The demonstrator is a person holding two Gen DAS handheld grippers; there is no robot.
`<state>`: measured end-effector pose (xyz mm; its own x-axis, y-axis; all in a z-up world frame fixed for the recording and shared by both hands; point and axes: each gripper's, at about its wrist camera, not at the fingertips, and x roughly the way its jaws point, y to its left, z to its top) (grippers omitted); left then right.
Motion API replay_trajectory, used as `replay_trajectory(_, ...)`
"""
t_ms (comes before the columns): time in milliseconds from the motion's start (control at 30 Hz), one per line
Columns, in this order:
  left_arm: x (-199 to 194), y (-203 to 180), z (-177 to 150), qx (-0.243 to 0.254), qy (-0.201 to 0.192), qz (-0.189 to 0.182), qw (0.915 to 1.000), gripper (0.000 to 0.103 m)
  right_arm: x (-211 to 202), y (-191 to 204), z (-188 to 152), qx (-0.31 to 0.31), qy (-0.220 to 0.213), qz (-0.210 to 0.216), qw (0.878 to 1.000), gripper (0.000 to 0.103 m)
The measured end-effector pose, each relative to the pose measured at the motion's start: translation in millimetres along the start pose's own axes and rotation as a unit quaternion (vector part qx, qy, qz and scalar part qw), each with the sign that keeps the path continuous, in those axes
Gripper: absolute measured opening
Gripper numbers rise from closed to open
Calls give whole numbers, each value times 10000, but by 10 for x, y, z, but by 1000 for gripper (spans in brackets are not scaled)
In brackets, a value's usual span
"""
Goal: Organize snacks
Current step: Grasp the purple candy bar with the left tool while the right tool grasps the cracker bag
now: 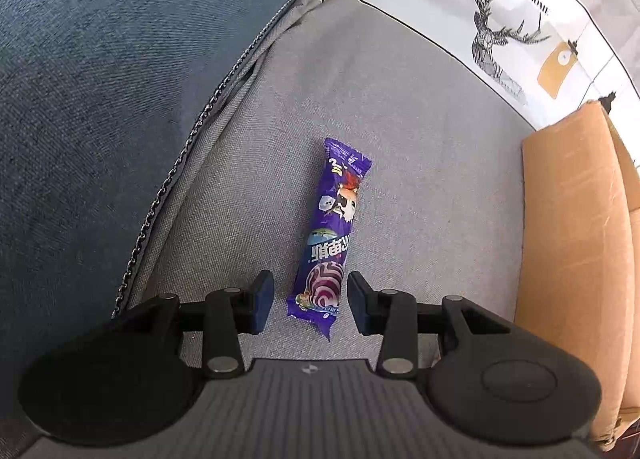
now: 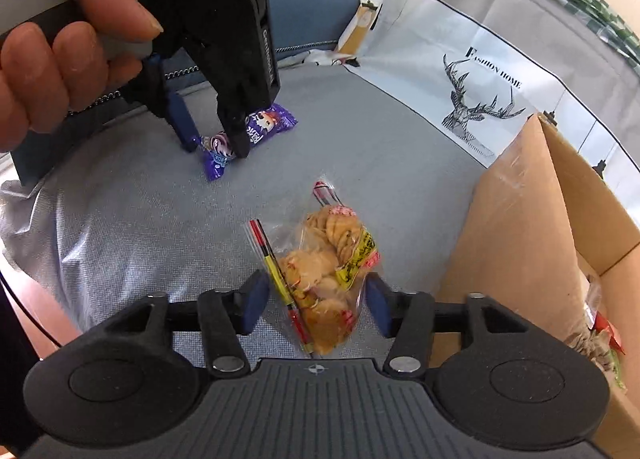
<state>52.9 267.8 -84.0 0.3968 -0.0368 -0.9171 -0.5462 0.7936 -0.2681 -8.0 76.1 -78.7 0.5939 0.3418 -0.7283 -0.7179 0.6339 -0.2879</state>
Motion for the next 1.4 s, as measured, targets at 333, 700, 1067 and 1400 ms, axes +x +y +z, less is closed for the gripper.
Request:
replay_trajectory(333,23,-59,30,102,-50,66,9999,45,-63,-127,59,481,-527,365,9968,90)
replay_trajectory(700,21,-133,47,309,-155,115,9993,45,171,-168,63,731,-44,368,9966,90)
replay_trajectory(1067,82,-262,36,577,-197,324,9976,45,223,-35,26,658,-5,454,9968,65)
replay_trajectory(1400,62,-320,-6,774,-465,517,9946,26,56,-68,-20,610,-405,338,9967,56)
